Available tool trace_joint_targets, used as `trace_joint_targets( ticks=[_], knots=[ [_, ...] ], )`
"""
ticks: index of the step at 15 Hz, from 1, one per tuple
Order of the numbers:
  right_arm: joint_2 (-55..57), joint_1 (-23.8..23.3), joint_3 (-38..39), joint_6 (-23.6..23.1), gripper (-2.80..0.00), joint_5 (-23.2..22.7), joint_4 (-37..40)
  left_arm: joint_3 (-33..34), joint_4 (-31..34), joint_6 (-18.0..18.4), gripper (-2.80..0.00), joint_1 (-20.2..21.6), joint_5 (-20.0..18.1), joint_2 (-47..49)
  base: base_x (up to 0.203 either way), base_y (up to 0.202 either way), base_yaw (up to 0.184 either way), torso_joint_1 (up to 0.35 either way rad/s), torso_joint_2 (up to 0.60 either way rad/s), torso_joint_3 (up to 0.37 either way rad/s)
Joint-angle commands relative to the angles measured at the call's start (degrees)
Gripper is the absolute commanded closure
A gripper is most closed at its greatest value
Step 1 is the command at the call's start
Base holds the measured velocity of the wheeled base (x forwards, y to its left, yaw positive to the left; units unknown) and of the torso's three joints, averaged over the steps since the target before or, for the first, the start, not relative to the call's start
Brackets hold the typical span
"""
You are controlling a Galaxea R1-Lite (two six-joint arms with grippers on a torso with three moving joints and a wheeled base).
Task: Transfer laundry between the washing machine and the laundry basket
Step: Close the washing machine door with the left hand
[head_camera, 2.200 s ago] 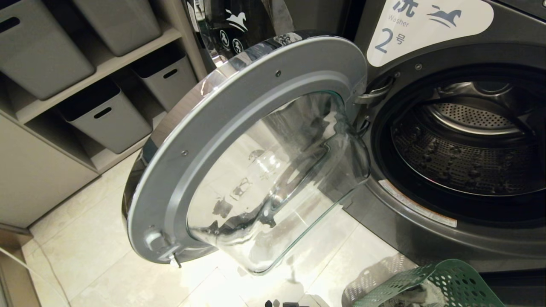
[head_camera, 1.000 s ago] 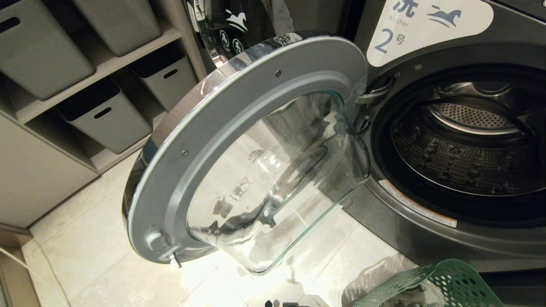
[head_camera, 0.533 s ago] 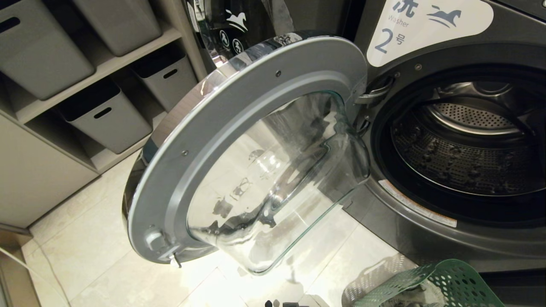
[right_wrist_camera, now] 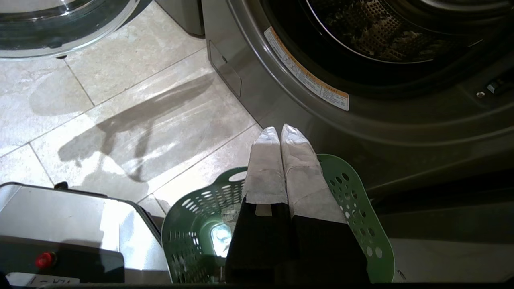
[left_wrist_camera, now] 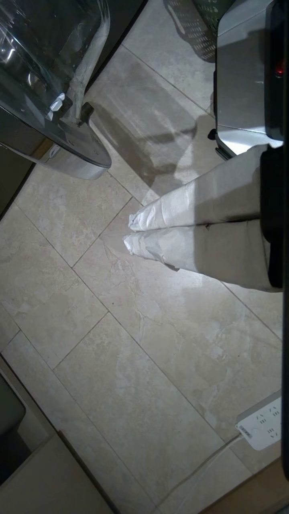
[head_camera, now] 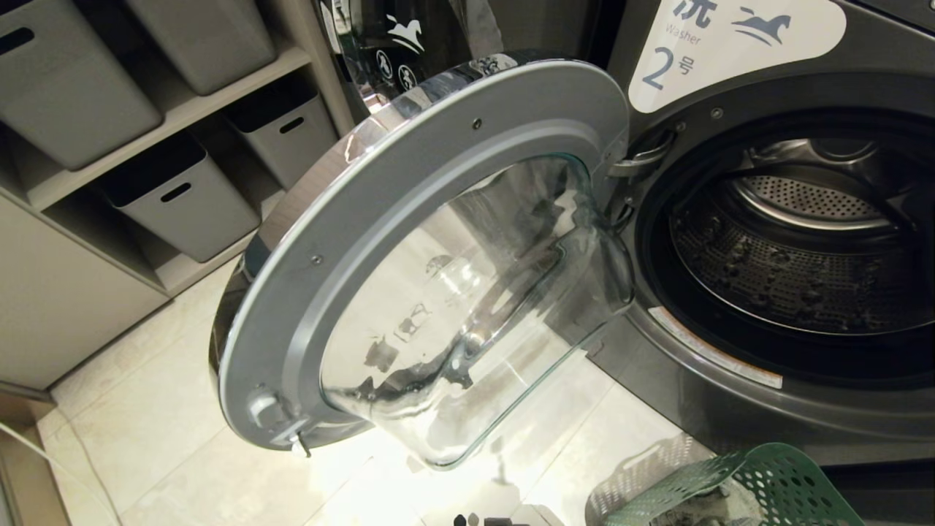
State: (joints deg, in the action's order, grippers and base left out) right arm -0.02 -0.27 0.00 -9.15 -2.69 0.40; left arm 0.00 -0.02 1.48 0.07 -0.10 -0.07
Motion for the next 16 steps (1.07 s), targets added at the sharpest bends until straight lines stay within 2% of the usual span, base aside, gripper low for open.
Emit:
trace_joint_targets(
  ticks=[1,9,16],
  knots=[
    [0.11,0.0,0.0,-0.08,0.0,-0.12,0.04,0.09,-0.06,0.02,0.0,0.01,0.01,0.07,-0.093,0.0,-0.001,0.012,0.0,0.002],
    [0.11,0.0,0.0,0.01,0.0,-0.12,0.04,0.09,-0.07,0.11,0.0,0.01,0.01,0.07,-0.19,0.0,0.002,-0.001,0.0,0.002],
    [0.11,0.0,0.0,-0.08,0.0,-0.12,0.04,0.09,-0.07,0.11,0.0,0.01,-0.08,0.07,-0.014,0.0,0.001,0.0,0.0,0.001]
  ],
)
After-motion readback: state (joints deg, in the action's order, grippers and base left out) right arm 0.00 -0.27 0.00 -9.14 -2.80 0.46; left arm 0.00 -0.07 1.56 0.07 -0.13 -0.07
